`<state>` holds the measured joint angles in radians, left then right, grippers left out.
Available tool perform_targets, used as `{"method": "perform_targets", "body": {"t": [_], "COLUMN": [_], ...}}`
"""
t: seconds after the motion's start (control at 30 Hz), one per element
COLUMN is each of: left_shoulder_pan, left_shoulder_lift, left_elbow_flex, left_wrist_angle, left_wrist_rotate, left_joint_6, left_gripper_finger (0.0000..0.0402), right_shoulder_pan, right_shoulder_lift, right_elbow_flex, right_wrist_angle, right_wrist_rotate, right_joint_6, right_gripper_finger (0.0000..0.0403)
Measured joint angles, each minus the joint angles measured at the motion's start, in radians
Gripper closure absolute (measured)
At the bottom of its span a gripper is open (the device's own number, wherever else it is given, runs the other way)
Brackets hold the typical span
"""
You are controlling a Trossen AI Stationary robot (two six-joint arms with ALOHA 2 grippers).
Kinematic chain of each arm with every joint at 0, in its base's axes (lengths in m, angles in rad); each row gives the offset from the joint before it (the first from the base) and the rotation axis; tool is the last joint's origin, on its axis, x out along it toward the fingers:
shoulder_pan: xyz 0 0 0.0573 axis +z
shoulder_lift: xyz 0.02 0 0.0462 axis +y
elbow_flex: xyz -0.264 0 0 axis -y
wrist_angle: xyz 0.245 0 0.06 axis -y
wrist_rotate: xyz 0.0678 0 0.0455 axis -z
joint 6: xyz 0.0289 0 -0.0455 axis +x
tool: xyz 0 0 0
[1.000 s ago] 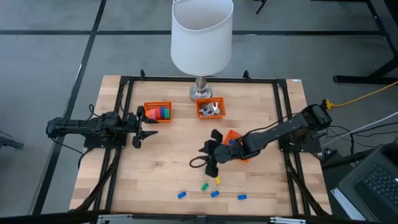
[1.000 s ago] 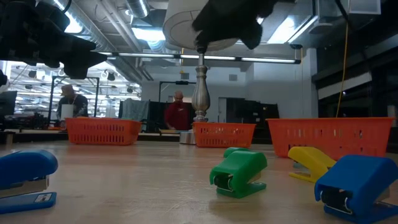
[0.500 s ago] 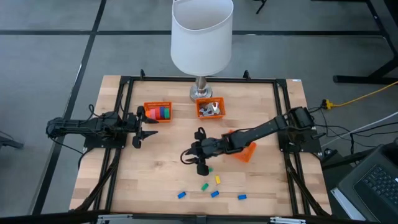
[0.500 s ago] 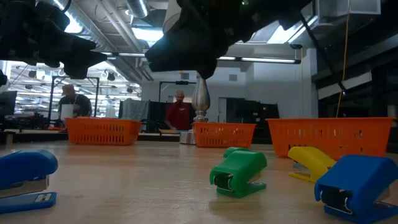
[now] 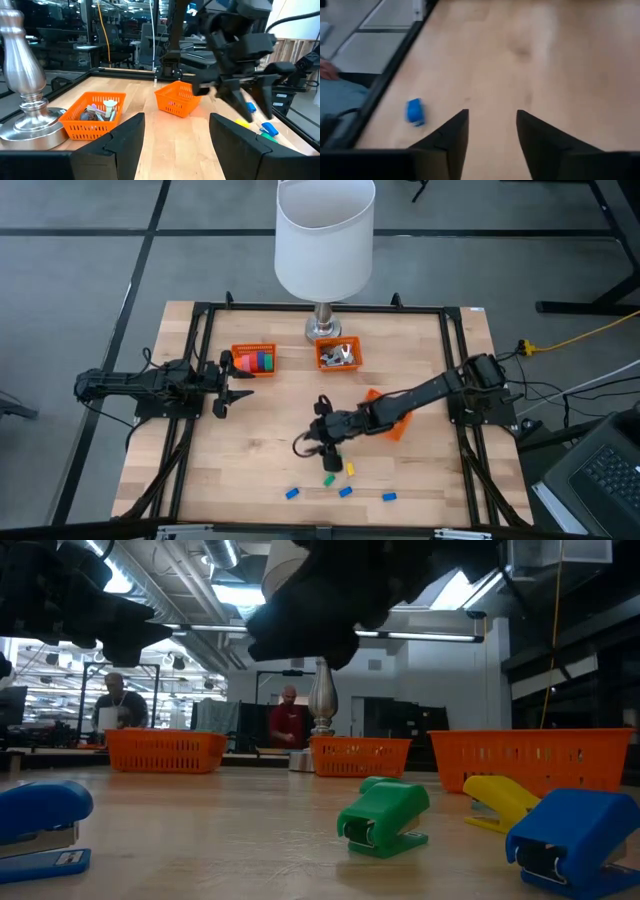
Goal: Pick and place Stapler, Stapler remover, tape
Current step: Put the green stapler into the bottom orange bin
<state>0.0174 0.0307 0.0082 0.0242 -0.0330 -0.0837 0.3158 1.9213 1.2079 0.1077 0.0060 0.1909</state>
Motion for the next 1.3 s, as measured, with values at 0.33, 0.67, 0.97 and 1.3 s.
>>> {"method": "perform_targets", "body": {"t": [0.33,0.67,0.97,1.3], "left_shoulder_pan": [0.0,0.0,0.0,0.0], "left_shoulder_lift": [0.0,0.0,0.0,0.0], "left_elbow_flex": [0.0,0.0,0.0,0.0], "left_wrist_angle": [0.0,0.0,0.0,0.001], "left_wrist_rotate": [0.0,0.0,0.0,0.0], "left_joint_6": [0.0,0.0,0.0,0.0], "left_gripper_finger": [0.0183,0.0183,0.0183,0.0183], "right_shoulder_pan": [0.104,0.167,0.167,0.167], "right_shoulder_lift": [0.0,0.0,0.0,0.0], "right_elbow_flex": [0.0,-0.001,-0.001,-0.001], "right_wrist_angle": [-0.045,-0.251,-0.343,-0.345], "right_wrist_rotate": [0.091,0.263,0.248,0.245], "right_joint_6": [0.09,0.041,0.063,0.151], "right_gripper_finger": [0.016,0.0174,0.0187,0.0188]}}
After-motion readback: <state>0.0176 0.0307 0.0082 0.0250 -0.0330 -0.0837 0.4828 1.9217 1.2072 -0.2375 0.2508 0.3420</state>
